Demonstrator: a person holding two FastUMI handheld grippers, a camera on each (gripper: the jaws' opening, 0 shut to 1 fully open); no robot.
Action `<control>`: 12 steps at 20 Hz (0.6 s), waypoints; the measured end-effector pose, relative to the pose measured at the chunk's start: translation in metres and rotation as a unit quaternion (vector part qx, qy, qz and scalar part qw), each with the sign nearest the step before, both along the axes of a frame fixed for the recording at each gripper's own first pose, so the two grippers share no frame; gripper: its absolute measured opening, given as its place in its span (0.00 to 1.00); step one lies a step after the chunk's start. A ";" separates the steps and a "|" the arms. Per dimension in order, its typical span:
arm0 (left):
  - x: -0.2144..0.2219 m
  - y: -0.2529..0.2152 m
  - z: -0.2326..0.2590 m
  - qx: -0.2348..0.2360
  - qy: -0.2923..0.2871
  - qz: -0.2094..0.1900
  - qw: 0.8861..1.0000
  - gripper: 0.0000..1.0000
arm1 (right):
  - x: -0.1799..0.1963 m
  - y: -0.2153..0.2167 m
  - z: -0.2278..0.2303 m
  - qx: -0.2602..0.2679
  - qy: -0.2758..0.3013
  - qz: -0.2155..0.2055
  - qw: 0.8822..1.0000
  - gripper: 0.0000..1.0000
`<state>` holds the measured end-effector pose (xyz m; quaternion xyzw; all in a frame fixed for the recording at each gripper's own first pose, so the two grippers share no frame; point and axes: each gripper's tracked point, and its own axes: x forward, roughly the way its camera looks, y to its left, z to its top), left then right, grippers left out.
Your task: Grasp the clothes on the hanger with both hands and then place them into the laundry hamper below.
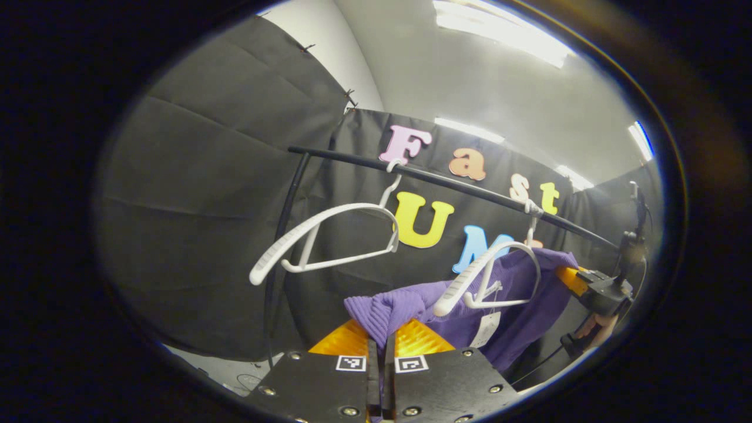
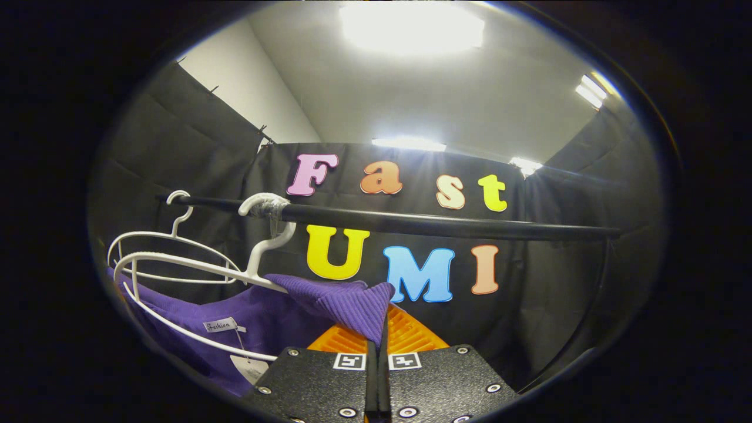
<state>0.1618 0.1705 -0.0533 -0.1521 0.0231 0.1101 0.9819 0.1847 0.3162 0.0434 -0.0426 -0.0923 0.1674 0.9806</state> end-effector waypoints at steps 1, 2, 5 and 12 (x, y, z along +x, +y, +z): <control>0.001 -0.005 0.002 0.000 -0.003 0.000 1.000 0.02 | 0.006 -0.003 0.000 -0.004 -0.004 0.000 1.000 0.00; 0.002 -0.008 0.005 0.001 -0.005 0.002 1.000 0.03 | 0.010 -0.007 -0.002 -0.005 -0.005 -0.001 1.000 0.00; 0.015 -0.021 0.005 0.005 -0.009 0.005 1.000 0.03 | 0.024 -0.029 -0.007 -0.006 -0.008 -0.015 1.000 0.00; 0.037 -0.068 -0.006 0.013 -0.008 0.009 1.000 0.03 | 0.054 -0.053 -0.021 -0.010 -0.008 -0.015 1.000 0.00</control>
